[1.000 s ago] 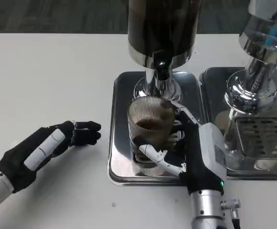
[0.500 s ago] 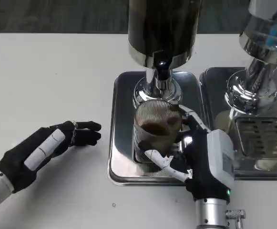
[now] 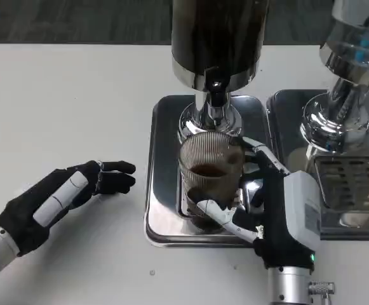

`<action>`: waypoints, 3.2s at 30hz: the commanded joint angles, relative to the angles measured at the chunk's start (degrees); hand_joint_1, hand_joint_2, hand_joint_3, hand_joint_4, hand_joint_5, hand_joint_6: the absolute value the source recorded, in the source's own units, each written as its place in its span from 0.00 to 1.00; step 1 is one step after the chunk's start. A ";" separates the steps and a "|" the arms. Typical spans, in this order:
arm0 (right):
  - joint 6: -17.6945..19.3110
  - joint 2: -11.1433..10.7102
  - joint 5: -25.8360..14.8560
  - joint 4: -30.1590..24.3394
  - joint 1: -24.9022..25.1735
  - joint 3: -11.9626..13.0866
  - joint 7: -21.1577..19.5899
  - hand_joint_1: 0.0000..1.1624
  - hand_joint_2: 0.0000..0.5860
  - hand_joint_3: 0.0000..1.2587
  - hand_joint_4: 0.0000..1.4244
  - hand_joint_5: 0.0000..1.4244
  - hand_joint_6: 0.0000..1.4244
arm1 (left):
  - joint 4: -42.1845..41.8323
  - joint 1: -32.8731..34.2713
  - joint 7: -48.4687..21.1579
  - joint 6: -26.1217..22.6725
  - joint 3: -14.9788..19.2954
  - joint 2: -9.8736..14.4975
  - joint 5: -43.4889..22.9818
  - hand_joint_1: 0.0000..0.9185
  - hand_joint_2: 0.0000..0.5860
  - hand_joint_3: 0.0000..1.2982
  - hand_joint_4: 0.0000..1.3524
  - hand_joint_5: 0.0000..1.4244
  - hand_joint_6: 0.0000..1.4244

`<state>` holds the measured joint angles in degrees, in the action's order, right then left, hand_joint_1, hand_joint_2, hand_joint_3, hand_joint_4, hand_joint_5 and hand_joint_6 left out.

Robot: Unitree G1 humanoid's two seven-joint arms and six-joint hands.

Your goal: Grasp the cup under the faucet to collect the drink, then remove the cup.

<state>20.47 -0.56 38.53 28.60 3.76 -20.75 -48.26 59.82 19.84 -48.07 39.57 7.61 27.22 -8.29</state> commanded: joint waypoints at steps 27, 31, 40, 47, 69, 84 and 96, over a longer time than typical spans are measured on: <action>3.82 -1.32 0.03 -4.63 -3.46 2.31 -3.43 0.56 0.41 0.45 0.46 0.56 0.80 | 2.13 1.89 -0.25 -0.23 -1.44 -0.27 1.06 0.00 0.24 0.25 0.24 0.22 0.14; 4.08 -1.44 0.14 -4.92 -3.98 2.44 -3.59 0.56 0.41 0.46 0.47 0.57 0.81 | 2.11 1.92 -0.30 0.07 -1.37 -0.34 0.92 0.00 0.24 0.25 0.24 0.22 0.14; 4.97 -1.96 0.17 -6.56 -5.56 3.14 -3.94 0.58 0.40 0.47 0.49 0.59 0.82 | 1.34 1.97 -0.62 0.84 -1.36 -0.91 0.60 0.00 0.24 0.25 0.25 0.22 0.15; 5.43 -1.99 0.22 -8.85 -7.46 3.49 -4.25 0.60 0.40 0.48 0.49 0.60 0.83 | -0.68 2.17 -1.91 1.65 -1.37 -1.36 -0.28 0.00 0.24 0.24 0.24 0.22 0.15; 6.11 -3.02 0.81 -18.59 -15.62 4.60 -2.55 0.62 0.37 0.50 0.50 0.62 0.85 | -14.02 -1.32 -4.41 4.84 -1.91 -1.14 -2.24 0.00 0.23 0.22 0.20 0.19 0.15; 7.53 -4.63 0.60 -27.50 -22.57 4.90 0.39 0.62 0.36 0.51 0.51 0.64 0.86 | -23.97 -6.12 -4.48 10.21 -2.76 2.86 -2.98 0.00 0.23 0.20 0.16 0.14 0.13; 9.35 -4.46 0.61 -32.79 -27.39 5.39 1.92 0.64 0.36 0.53 0.52 0.65 0.87 | -30.28 -9.73 -6.08 14.56 -4.20 6.52 -4.11 0.00 0.23 0.17 0.11 0.08 0.10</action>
<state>27.16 -5.17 39.24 -1.25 -22.84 -15.87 -46.13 31.19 11.32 -53.16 52.32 3.89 32.12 -11.44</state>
